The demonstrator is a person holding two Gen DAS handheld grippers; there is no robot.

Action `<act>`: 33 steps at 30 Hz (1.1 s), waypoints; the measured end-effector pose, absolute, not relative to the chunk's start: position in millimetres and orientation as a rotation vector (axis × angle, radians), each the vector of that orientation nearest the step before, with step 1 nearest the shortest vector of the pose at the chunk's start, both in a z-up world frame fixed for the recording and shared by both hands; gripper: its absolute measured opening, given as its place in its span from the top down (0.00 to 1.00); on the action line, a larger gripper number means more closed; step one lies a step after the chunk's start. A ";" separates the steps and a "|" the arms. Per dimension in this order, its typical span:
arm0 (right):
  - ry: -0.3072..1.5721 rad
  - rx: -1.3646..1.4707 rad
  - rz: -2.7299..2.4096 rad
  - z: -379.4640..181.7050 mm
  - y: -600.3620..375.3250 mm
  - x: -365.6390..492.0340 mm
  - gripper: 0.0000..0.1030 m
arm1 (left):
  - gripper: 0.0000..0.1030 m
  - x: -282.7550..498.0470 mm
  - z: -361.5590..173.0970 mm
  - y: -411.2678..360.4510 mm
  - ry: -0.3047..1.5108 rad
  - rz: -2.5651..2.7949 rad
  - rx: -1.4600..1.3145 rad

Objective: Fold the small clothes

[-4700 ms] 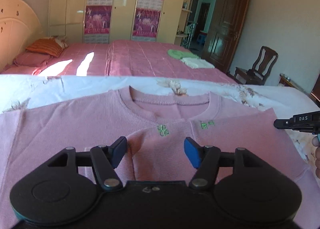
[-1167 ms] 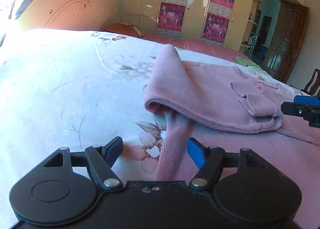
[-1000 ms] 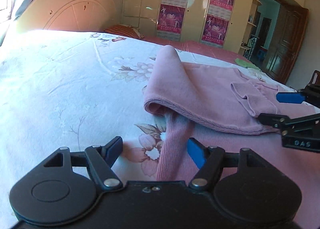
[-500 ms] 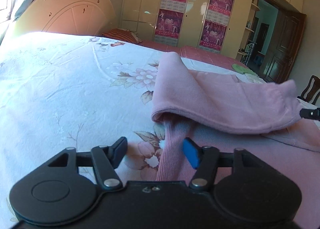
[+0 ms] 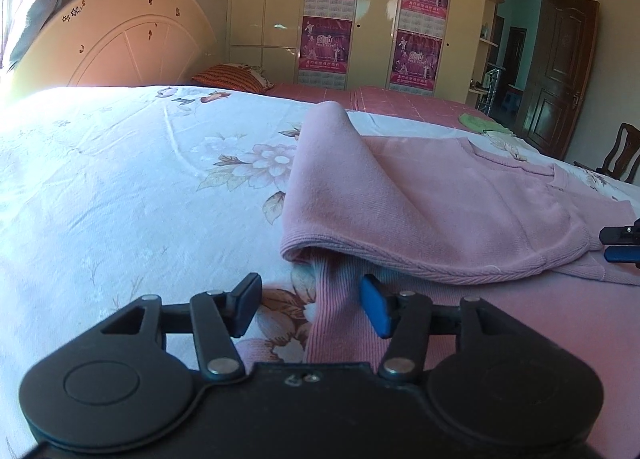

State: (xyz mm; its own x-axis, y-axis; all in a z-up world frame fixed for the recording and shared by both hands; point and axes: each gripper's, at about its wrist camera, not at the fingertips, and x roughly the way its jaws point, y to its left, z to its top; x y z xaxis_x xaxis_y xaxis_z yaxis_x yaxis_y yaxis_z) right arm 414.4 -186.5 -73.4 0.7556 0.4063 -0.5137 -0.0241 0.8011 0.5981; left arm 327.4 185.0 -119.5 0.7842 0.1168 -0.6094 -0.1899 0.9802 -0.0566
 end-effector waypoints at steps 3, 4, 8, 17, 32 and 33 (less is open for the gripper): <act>0.689 0.625 0.279 -75.8 -175.9 414.7 0.73 | 0.45 327.3 -119.0 187.1 0.652 0.167 -0.122; 0.690 0.626 0.281 -75.9 -173.8 418.3 0.73 | 0.45 327.2 -119.2 187.4 0.652 0.167 -0.123; 0.682 0.570 0.280 -70.3 -163.8 426.8 0.95 | 0.49 329.5 -115.7 187.2 0.654 0.157 -0.120; 0.444 0.443 0.226 -20.1 -187.2 389.8 0.96 | 0.53 338.3 -115.0 189.2 0.646 0.174 -0.124; 0.536 0.433 0.179 -47.4 -203.6 377.2 0.96 | 0.86 345.4 -117.0 197.8 0.651 0.127 -0.181; 0.556 0.426 0.169 -51.9 -204.1 379.7 0.96 | 0.84 345.8 -117.0 198.9 0.654 0.128 -0.185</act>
